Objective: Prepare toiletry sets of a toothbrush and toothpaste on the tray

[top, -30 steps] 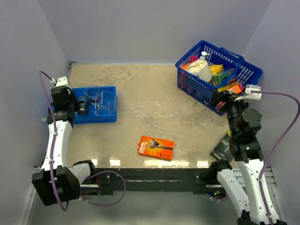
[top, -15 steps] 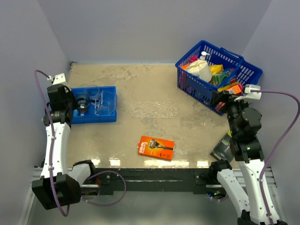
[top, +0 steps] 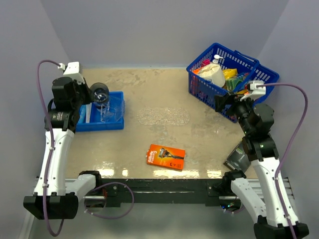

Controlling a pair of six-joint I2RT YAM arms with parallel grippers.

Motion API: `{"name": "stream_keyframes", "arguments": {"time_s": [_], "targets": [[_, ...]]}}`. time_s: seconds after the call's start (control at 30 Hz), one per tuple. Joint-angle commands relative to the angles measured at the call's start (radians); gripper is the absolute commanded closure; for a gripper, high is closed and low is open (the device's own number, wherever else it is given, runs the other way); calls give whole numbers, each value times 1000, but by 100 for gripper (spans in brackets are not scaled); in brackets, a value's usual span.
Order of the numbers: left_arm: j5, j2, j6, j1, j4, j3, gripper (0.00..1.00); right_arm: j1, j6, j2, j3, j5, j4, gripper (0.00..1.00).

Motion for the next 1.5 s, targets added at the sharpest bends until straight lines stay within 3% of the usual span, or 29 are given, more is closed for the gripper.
{"name": "stream_keyframes", "arguments": {"time_s": [0.0, 0.17, 0.33, 0.53, 0.8, 1.17, 1.47], "targets": [[24, 31, -41, -96, 83, 69, 100, 8, 52, 44, 42, -121, 56, 14], [-22, 105, -74, -272, 157, 75, 100, 78, 87, 95, 45, -109, 110, 15], [-68, 223, -67, -441, 218, 113, 100, 345, 80, 215, 114, 101, 119, 15], [-70, 301, -82, -524, 302, 67, 100, 483, 172, 382, 188, 158, 154, 21], [-65, 292, -151, -576, 433, -85, 100, 607, 198, 577, 252, 276, 159, 23], [-94, 271, -166, -590, 487, -157, 100, 733, 224, 804, 376, 420, 107, 31], [-106, 260, -166, -593, 499, -172, 100, 749, 258, 859, 390, 471, 87, 48]]}}
